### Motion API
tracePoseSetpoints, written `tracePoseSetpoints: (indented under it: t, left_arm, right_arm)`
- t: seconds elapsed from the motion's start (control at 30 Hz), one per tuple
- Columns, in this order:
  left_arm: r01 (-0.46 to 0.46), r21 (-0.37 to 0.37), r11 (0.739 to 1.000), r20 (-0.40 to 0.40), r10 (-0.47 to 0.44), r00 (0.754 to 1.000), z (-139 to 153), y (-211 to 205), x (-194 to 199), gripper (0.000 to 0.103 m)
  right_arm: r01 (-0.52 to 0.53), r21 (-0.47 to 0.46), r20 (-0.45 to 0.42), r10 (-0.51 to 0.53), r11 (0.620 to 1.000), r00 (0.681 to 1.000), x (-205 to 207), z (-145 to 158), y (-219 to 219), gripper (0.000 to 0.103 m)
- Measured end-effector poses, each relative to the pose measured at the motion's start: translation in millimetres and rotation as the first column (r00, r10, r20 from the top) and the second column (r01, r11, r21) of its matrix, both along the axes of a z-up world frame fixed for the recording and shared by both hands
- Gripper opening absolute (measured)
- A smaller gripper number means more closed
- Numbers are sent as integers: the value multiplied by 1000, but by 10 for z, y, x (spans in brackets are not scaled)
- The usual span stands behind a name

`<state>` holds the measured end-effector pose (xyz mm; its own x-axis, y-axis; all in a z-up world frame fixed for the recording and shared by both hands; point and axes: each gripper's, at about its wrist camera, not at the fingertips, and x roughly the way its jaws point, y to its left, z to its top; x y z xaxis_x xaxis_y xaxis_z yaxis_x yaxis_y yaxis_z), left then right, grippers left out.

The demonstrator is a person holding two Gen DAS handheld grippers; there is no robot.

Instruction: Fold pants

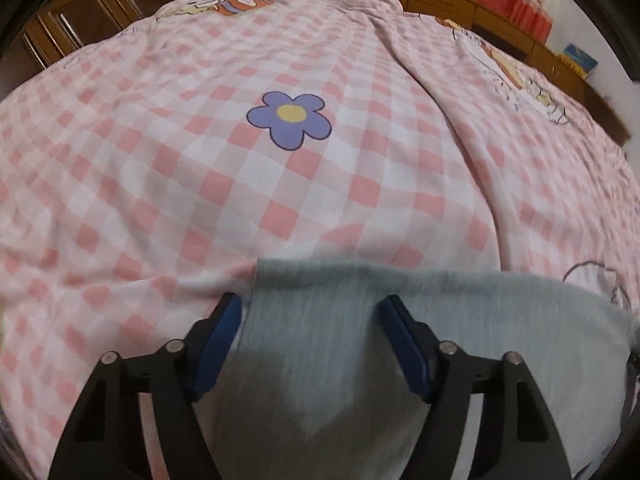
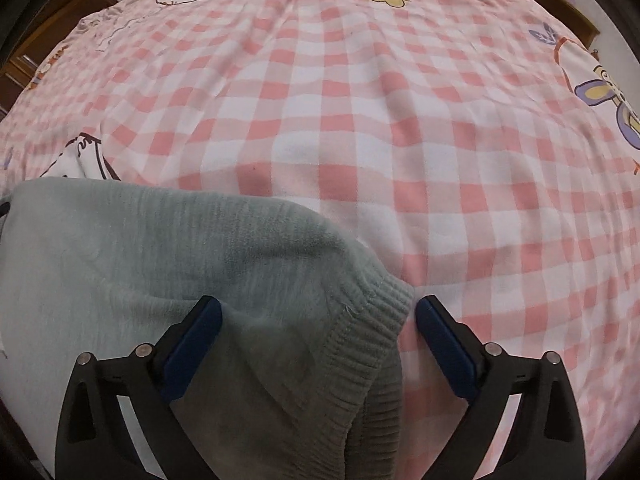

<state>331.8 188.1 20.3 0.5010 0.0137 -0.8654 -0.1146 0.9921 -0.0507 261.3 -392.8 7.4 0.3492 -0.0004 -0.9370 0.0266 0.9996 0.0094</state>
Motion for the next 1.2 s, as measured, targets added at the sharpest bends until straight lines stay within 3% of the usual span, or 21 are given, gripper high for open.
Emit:
tracePoseSetpoints:
  t: [0.1,0.17,0.23,0.27,0.3,0.33,0.63,0.77,1.03,1.2]
  left_arm:
    - [13,1,1000,7,-13,1000,12,-41,12,63]
    - [58,0,998,23,-58,998,46,-112,-25,29]
    - [101,-10,995,28,-101,995,75,-164,-69,13]
    - [127,-25,992,39,-126,991,91,-198,-98,12]
    - [139,-27,990,47,-138,989,109,-226,-123,12]
    - [147,-20,989,55,-145,988,135,-251,-151,11]
    - [153,-73,986,161,-140,977,658,-138,-542,10]
    - [165,-62,984,183,-151,971,805,-57,-819,10]
    - [163,-75,984,220,-143,965,900,41,-1620,10]
    - [166,-48,985,224,-151,963,808,40,-2089,10]
  right_arm:
    - [-22,-2,16,22,1000,1000,-29,57,2,85]
    - [-47,-11,39,48,999,998,-96,119,86,73]
    - [-72,-10,55,73,997,996,-159,181,147,49]
    - [-85,4,60,84,996,995,-194,215,164,40]
    - [-95,28,65,93,995,994,-221,249,167,25]
    - [-97,40,70,94,994,993,-247,288,173,20]
    - [-133,59,244,115,989,963,-671,852,158,18]
    - [-160,61,286,136,985,949,-938,1008,148,18]
    - [-249,24,303,231,968,925,-1552,1144,196,18]
    - [-294,-35,237,294,955,926,-1908,915,295,18]
